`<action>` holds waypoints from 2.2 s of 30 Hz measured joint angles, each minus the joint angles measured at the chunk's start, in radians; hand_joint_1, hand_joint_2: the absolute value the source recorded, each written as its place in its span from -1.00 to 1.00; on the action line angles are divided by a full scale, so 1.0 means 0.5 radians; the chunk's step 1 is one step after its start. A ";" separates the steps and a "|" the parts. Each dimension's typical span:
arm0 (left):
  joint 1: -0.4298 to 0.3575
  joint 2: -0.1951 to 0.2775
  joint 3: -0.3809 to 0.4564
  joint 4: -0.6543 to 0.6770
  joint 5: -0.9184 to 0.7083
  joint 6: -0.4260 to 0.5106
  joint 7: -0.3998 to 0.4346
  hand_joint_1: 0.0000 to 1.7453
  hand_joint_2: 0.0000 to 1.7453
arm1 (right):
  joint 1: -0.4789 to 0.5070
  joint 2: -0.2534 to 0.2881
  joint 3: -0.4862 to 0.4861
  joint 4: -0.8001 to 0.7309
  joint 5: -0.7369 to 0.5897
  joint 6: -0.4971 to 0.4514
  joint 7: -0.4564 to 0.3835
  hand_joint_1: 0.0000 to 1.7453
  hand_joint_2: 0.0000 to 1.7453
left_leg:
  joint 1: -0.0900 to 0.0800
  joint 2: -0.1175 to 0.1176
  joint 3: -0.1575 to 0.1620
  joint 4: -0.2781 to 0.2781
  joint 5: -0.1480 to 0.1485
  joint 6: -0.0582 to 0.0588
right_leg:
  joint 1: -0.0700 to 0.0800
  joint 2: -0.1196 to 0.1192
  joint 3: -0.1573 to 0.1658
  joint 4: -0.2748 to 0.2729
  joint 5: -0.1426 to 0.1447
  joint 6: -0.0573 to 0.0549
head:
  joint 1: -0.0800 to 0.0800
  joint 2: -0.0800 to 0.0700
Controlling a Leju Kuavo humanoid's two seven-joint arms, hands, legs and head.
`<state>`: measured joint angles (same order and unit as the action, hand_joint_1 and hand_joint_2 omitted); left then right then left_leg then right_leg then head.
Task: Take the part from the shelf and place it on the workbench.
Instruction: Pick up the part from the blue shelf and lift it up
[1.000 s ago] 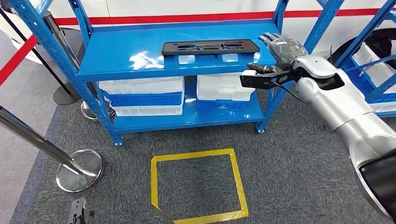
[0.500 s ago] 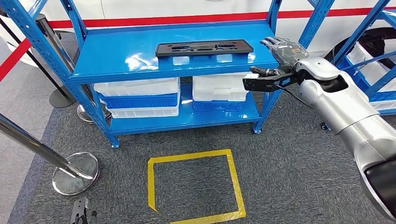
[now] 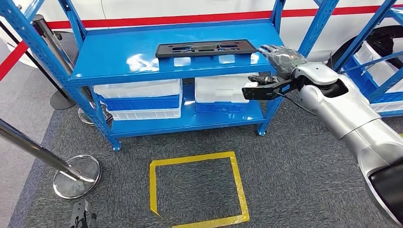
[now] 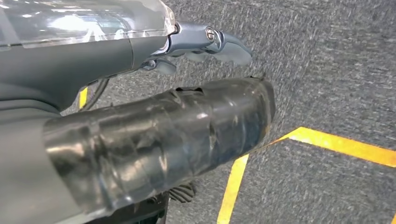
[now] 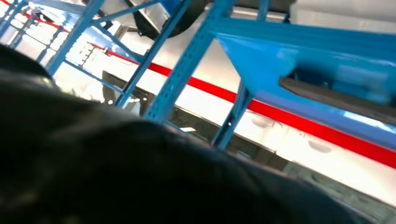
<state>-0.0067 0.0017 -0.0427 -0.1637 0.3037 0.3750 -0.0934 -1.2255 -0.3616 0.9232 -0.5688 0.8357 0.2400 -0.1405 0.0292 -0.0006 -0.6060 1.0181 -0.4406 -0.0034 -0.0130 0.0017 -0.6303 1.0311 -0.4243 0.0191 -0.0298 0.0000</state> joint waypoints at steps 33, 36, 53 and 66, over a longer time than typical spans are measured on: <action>0.002 0.017 -0.013 0.001 -0.004 -0.027 -0.068 -1.00 -1.00 | 0.002 0.031 0.170 -0.060 -0.012 0.034 0.034 -1.00 -1.00 | -0.013 0.004 0.094 0.022 -0.081 -0.007 | 0.011 0.001 0.000 -0.040 0.040 -0.063 | 0.002 0.000; -0.001 0.021 -0.014 0.001 -0.011 -0.018 -0.069 -1.00 -1.00 | -0.023 0.031 0.175 -0.069 -0.019 0.035 0.035 -1.00 -1.00 | -0.009 0.004 -0.064 0.325 -0.205 -0.018 | 0.014 0.001 0.048 -0.048 0.018 -0.103 | 0.001 0.000; -0.013 0.032 -0.041 0.005 -0.066 0.003 -0.026 -1.00 -1.00 | 0.034 0.198 0.304 -0.063 -0.010 0.044 0.099 -1.00 -1.00 | -0.024 0.006 -0.041 -0.028 0.071 0.082 | 0.014 0.011 -0.161 0.494 -0.306 -0.012 | 0.002 0.000; -0.021 0.033 -0.094 0.005 -0.097 -0.047 0.004 -1.00 -1.00 | 0.079 0.645 0.335 0.095 -0.040 -0.061 0.170 -1.00 -1.00 | -0.015 0.003 -0.109 0.230 -0.124 -0.027 | 0.011 0.001 0.042 -0.044 0.008 -0.108 | 0.001 0.000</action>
<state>-0.0170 0.0183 -0.0896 -0.1610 0.2549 0.3517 -0.0914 -1.1862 -0.0393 1.0906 -0.5215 0.8156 0.2097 -0.0553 0.0217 0.0008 -0.6605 1.1331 -0.5024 -0.0171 -0.0075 0.0023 -0.6092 1.0092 -0.4204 -0.0348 -0.0295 0.0000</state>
